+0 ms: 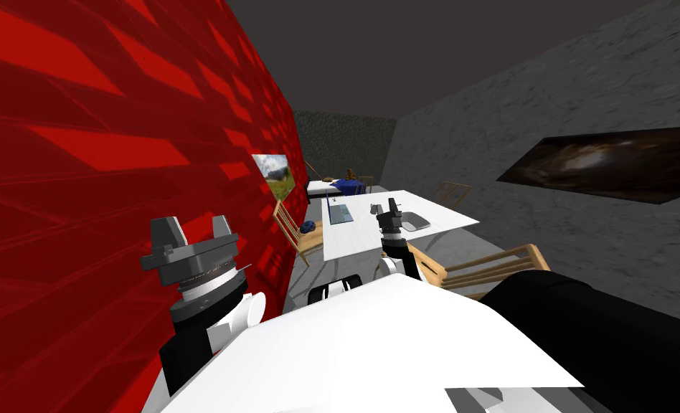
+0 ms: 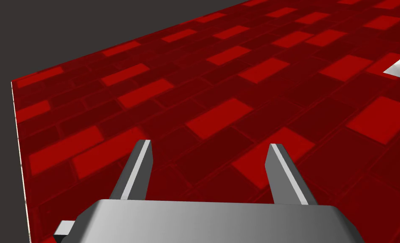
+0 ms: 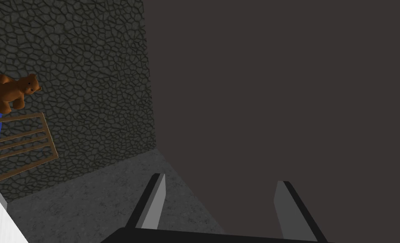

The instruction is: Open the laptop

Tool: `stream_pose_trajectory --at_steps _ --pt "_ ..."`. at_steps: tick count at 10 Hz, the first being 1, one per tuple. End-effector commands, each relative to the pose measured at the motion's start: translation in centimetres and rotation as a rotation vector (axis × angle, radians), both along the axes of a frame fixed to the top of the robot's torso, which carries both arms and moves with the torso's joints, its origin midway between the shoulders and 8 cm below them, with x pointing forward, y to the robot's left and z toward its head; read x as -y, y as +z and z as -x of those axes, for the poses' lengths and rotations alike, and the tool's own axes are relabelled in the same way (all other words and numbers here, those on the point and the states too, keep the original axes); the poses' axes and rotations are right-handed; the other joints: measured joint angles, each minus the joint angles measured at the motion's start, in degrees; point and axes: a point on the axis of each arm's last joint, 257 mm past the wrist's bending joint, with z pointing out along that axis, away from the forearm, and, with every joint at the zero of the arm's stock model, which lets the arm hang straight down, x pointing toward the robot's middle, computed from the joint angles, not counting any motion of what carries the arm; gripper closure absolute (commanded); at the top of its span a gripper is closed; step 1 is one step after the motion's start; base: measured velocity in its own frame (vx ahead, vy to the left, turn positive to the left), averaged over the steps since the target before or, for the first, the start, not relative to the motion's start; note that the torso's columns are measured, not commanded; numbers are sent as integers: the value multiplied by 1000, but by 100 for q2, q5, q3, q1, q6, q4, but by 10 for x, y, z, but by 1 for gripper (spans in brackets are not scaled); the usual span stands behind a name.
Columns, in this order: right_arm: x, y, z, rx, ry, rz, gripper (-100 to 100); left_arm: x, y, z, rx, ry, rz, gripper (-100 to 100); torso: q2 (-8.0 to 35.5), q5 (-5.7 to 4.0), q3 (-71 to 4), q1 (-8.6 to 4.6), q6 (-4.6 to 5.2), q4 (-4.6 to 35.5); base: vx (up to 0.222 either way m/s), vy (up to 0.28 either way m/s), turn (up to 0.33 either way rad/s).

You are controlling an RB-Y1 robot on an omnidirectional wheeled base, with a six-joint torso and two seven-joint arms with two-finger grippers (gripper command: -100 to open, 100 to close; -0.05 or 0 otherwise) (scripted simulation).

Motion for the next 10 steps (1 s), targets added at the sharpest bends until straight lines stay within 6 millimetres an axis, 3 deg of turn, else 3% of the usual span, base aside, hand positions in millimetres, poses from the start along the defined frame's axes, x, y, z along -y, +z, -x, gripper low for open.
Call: stream_pose_trajectory --at_steps 1,2,4,10 --pt "0 0 0 0 0 0 0 0 0 0 0 0 0 0 423 0 -846 0 0 423 0 0 0" --pt "-1 -1 -3 -5 23 14 -100 0 0 0 0 0 0 0 846 0 -1692 0 0 846 -71 4 -2" --pt "2 -4 -11 -9 58 17 -100 0 0 0 0 0 0 0 1127 -1 -2177 -5 0 1101 -143 -15 16" --pt "31 -9 -44 6 146 -94 -100 0 0 0 -1 0 0 0 1112 0 -2230 -1 0 1114 -121 -26 55"
